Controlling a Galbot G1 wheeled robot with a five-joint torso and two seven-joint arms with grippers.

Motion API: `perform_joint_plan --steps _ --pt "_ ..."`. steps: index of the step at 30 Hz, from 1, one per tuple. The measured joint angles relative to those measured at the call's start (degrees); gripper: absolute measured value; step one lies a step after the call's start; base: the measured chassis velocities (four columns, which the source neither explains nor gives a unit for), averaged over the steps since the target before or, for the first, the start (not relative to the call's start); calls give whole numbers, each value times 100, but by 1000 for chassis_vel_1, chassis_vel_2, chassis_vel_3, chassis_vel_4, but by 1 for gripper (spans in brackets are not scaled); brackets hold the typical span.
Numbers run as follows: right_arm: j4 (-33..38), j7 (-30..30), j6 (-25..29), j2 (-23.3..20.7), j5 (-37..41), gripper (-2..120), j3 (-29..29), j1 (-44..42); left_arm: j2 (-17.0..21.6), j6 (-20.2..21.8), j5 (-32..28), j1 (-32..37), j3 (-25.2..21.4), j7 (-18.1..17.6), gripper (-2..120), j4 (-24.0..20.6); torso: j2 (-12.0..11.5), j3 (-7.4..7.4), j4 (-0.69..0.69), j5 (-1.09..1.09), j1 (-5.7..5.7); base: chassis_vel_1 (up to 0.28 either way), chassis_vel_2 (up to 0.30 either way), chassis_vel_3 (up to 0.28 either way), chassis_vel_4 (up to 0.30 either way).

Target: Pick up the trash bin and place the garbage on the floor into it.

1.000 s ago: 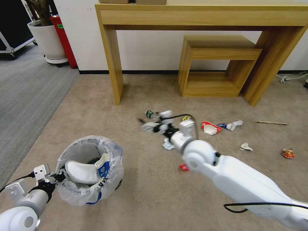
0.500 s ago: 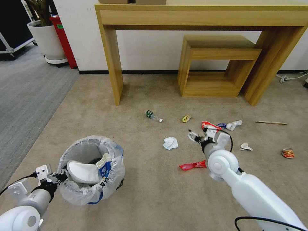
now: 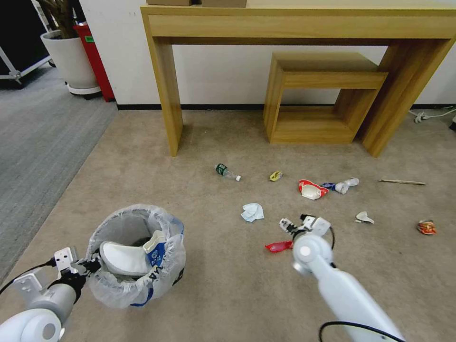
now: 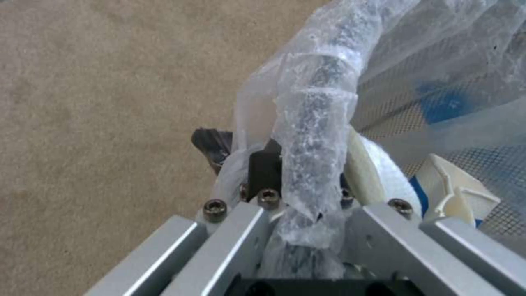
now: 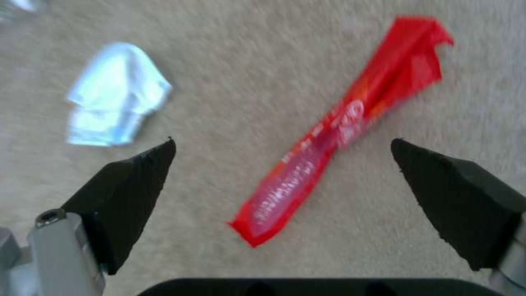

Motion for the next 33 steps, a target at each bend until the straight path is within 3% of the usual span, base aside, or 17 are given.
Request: perform_joint_plan --steps 21,27,30,33 --pt "-1936 -535 332 450 -683 92 -74 569 -46 -67 67 61 18 37 1 -9 0 0 -1 1 0 0 0 0 0" --pt "-2333 -697 410 537 -810 76 -69 685 -59 -90 104 76 43 73 1 3 0 1 -1 1 0 0 0 0 0" --pt "-2536 -811 476 584 -912 60 -82 750 -41 -99 104 113 44 85 1 -26 0 0 0 1 0 0 0 0 0" --pt "-2622 -867 507 603 -956 51 -91 773 -34 -114 104 133 44 94 1 -33 0 0 -1 1 0 0 0 0 0"
